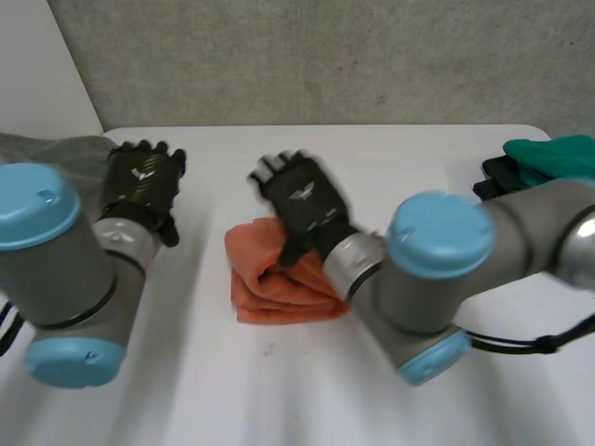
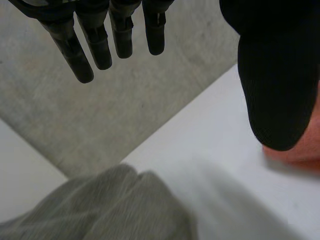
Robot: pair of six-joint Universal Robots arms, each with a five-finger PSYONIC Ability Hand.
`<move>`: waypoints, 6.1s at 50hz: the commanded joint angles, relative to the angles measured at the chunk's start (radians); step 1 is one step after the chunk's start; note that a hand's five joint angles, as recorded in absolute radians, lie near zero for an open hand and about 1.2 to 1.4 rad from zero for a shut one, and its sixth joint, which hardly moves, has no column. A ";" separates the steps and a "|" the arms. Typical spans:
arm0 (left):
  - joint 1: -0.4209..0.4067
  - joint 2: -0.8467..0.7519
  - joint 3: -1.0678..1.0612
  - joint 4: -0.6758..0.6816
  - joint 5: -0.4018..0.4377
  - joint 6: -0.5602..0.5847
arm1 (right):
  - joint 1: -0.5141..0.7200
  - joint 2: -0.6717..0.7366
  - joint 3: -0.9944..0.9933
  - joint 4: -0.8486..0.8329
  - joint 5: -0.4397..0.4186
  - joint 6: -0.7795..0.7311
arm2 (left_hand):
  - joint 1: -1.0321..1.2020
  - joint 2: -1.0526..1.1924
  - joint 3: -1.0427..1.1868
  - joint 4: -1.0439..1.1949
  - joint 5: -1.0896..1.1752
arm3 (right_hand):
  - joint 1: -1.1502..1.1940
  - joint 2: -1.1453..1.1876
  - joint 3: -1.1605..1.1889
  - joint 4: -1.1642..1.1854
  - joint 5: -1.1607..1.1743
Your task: Fold the laundry.
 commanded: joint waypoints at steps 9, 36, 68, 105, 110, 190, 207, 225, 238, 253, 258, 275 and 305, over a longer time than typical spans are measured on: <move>-0.197 -0.320 0.293 -0.074 0.016 -0.123 | -0.172 0.079 -0.176 0.426 -0.050 0.329 | -0.018 -0.006 -0.011 -0.006 0.007 | -0.038 -0.047 -0.039 -0.064 -0.069; -0.168 -0.242 0.359 -0.238 0.070 0.011 | -0.123 -0.033 -0.054 0.293 0.053 0.009 | -0.018 -0.006 -0.011 -0.006 0.007 | -0.038 -0.047 -0.039 -0.064 -0.069; -0.008 -0.086 0.318 -0.390 0.690 -0.092 | 0.023 0.174 0.111 -0.119 0.050 -0.240 | 0.014 0.026 0.021 0.027 0.040 | 0.494 0.486 0.494 0.469 0.464; 0.004 -0.054 0.318 -0.385 0.667 -0.095 | -0.433 0.094 -0.089 -0.243 -0.189 -0.168 | 0.008 0.020 0.015 0.021 0.034 | 1.183 1.175 1.183 1.158 1.153; 0.003 -0.052 0.317 -0.385 0.667 -0.095 | -0.544 0.102 -0.251 -0.330 -0.185 0.016 | 0.008 0.020 0.015 0.021 0.034 | 1.183 1.175 1.183 1.158 1.153; 0.116 0.144 0.289 -0.120 0.231 -0.189 | -0.866 -0.564 0.322 -0.350 -0.171 -0.010 | -0.006 0.006 0.000 0.006 0.019 | -0.038 -0.047 -0.039 -0.064 -0.069; 0.564 -0.438 0.528 -0.059 0.301 0.291 | -0.493 -0.342 0.602 -0.122 -0.268 -0.274 | -0.039 -0.027 -0.032 -0.026 -0.013 | -0.038 -0.047 -0.039 -0.064 -0.069; 0.618 -0.600 0.654 0.204 0.545 -0.104 | -0.497 -0.314 0.618 -0.108 -0.255 -0.283 | 1.129 1.141 1.136 1.142 1.155 | -0.038 -0.047 -0.039 -0.064 -0.069; 0.487 -0.298 0.487 0.217 0.541 -0.265 | -0.512 -0.317 0.614 -0.114 -0.235 -0.278 | 1.129 1.141 1.136 1.142 1.155 | -0.038 -0.047 -0.039 -0.064 -0.069; -0.067 -0.156 0.343 0.182 0.466 -0.460 | -0.548 -0.329 0.575 -0.116 0.012 -0.261 | 1.129 1.141 1.136 1.142 1.155 | -0.038 -0.047 -0.039 -0.064 -0.069; -0.221 -0.264 0.340 0.099 0.417 -0.468 | -0.552 -0.329 0.568 -0.116 0.035 -0.261 | 1.129 1.141 1.136 1.142 1.155 | -0.038 -0.047 -0.039 -0.064 -0.069; -0.219 -0.135 0.258 0.009 0.410 -0.430 | -0.552 -0.335 0.563 -0.084 0.039 -0.261 | 0.014 0.026 0.021 0.027 0.040 | -0.038 -0.047 -0.039 -0.064 -0.069; 0.303 -0.477 0.318 -0.072 0.700 0.114 | -0.187 -0.320 0.598 0.256 0.229 -0.031 | 0.190 0.202 0.197 0.203 0.216 | -0.038 -0.047 -0.039 -0.064 -0.069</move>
